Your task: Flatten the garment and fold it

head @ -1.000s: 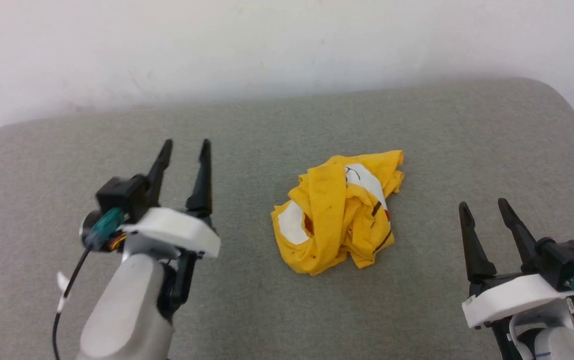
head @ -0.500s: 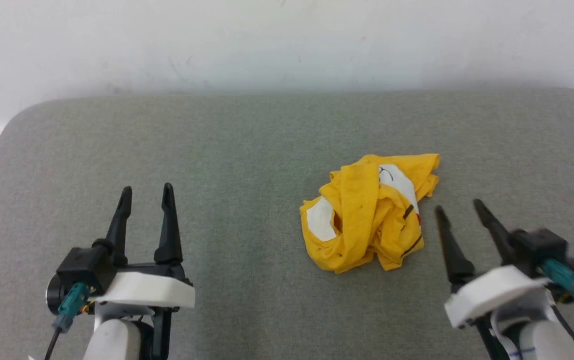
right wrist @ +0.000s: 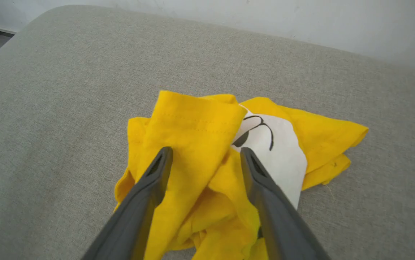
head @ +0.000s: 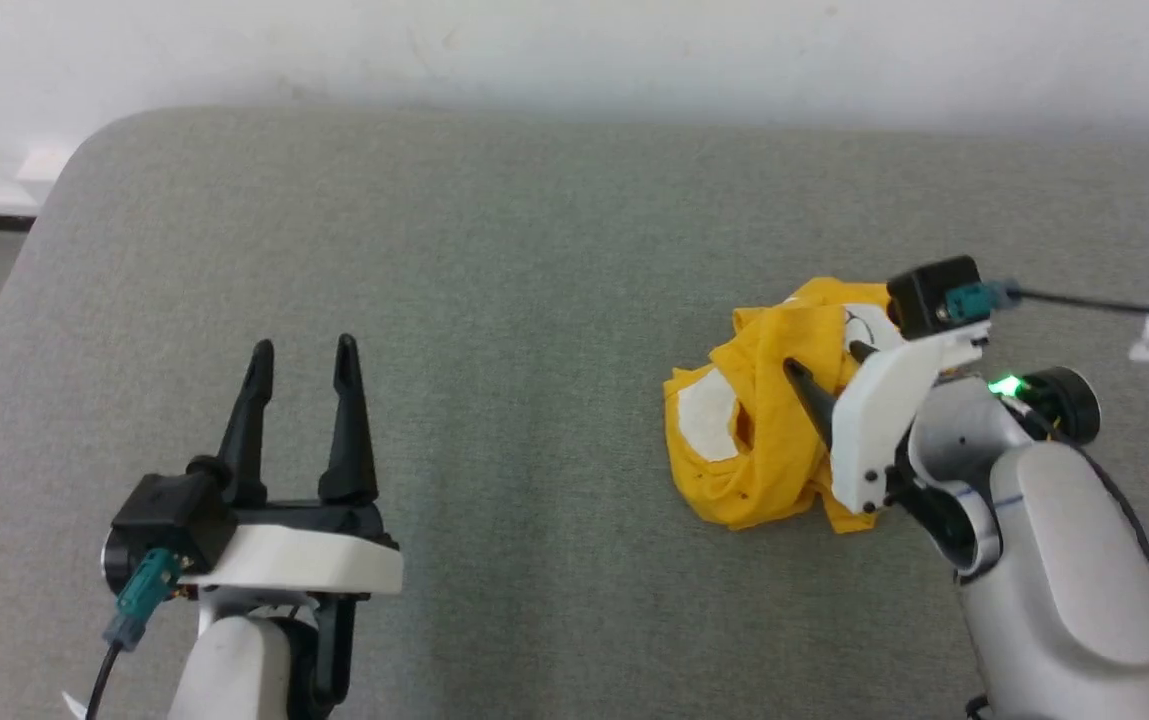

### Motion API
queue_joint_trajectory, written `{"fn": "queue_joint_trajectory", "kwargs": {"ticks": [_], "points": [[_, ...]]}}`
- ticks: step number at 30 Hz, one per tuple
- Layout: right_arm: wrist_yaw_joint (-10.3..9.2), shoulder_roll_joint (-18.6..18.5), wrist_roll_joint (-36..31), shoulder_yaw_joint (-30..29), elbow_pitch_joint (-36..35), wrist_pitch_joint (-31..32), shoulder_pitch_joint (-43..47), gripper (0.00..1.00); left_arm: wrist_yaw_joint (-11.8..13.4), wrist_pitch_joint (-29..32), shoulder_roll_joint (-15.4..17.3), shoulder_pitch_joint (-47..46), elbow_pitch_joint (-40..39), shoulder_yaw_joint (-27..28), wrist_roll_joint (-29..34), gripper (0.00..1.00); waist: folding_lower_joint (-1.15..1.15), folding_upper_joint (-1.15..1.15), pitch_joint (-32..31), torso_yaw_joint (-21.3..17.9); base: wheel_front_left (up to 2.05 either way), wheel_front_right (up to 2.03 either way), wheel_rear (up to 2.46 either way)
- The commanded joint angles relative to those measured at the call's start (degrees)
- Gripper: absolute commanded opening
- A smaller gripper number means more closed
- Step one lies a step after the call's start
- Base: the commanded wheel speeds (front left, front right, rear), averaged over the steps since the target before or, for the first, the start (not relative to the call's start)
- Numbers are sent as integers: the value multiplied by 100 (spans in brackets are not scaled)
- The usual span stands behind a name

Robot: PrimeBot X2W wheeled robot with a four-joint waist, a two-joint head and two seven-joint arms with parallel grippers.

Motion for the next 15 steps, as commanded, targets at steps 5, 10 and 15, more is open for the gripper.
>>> {"fn": "queue_joint_trajectory", "kwargs": {"ticks": [5, 10, 15], "points": [[-9, 8, 11, 224, 399, 823, -464, 37, 63, -27, -29, -170, 1, -131, -101, 100, -1, 0, 226, 238, 0, 0, 0], [-9, 8, 92, 366, 143, 711, -467, 0, 70, -27, -29, -146, 34, -141, -91, 100, -1, 0, 160, 194, 0, 0, 0], [-9, 8, 484, 494, -568, 326, 178, 0, 66, -27, -30, -20, 108, -64, -32, 100, -1, 0, -81, 18, 0, 0, 0]]}}
